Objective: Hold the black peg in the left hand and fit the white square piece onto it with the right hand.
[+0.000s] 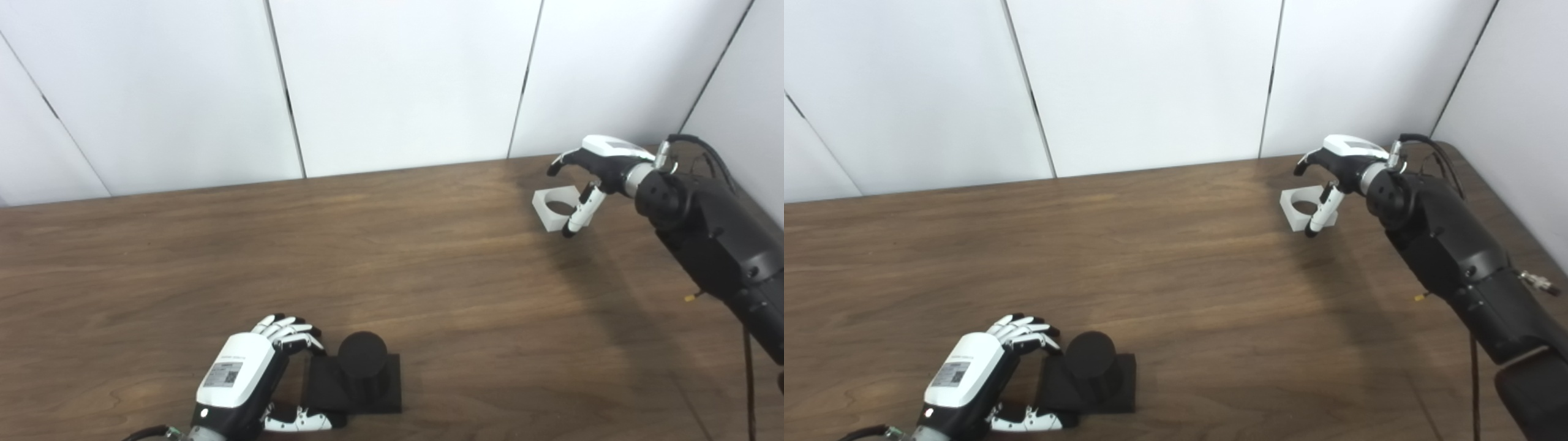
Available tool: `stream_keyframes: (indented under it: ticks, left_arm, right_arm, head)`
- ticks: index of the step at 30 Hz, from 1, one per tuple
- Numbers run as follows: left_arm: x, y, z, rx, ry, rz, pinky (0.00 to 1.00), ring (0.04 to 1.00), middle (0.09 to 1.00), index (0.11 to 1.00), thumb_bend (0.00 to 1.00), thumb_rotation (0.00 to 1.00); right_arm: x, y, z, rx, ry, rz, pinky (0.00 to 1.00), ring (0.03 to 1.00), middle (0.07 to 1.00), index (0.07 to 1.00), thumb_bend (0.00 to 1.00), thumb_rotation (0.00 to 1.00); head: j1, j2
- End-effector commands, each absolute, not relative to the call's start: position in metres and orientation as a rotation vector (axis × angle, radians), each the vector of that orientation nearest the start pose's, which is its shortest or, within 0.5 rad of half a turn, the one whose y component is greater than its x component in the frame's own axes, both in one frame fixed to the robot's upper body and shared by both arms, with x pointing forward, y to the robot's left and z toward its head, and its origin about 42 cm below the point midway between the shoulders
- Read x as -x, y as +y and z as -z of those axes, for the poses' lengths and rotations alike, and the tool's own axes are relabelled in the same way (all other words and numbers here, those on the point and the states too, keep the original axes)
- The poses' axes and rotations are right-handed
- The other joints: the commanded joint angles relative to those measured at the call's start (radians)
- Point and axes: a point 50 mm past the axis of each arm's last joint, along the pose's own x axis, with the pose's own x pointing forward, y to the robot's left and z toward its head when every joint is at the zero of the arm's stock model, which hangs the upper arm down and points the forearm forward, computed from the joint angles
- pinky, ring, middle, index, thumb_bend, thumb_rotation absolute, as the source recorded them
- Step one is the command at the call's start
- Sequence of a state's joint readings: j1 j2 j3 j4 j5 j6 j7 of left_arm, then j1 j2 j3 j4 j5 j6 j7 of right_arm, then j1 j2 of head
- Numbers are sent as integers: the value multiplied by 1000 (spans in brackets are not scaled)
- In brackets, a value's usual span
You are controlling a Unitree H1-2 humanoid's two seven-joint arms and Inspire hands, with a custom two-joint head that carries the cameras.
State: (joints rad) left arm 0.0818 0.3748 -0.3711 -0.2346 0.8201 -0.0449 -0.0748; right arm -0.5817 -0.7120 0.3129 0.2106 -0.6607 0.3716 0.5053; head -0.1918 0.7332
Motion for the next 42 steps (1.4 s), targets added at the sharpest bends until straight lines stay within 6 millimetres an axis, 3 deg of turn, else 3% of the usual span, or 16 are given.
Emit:
stream_keyframes:
  ticks: [1, 27, 35, 42]
  left_arm:
    - [-227, 221, -100, -1190, -146, 515, 913, 854, 772, 488, 506, 62]
    - [-225, 220, -101, -1190, -131, 522, 915, 859, 776, 487, 507, 61]
    - [-225, 221, -101, -1187, -130, 511, 914, 859, 774, 487, 508, 60]
    - [-226, 222, -103, -1199, -124, 516, 916, 860, 779, 488, 505, 62]
  right_arm:
    - [-451, -376, -295, 1440, 238, -148, 852, 982, 905, 795, 958, 112]
    - [-456, -386, -285, 1399, 267, -128, 868, 975, 903, 810, 938, 82]
    - [-457, -390, -281, 1414, 263, -135, 850, 966, 893, 803, 932, 157]
    - [-460, -393, -275, 1432, 273, -157, 854, 963, 889, 800, 934, 138]
  head:
    - [1, 1]
    - [3, 2]
    - [5, 2]
    - [9, 4]
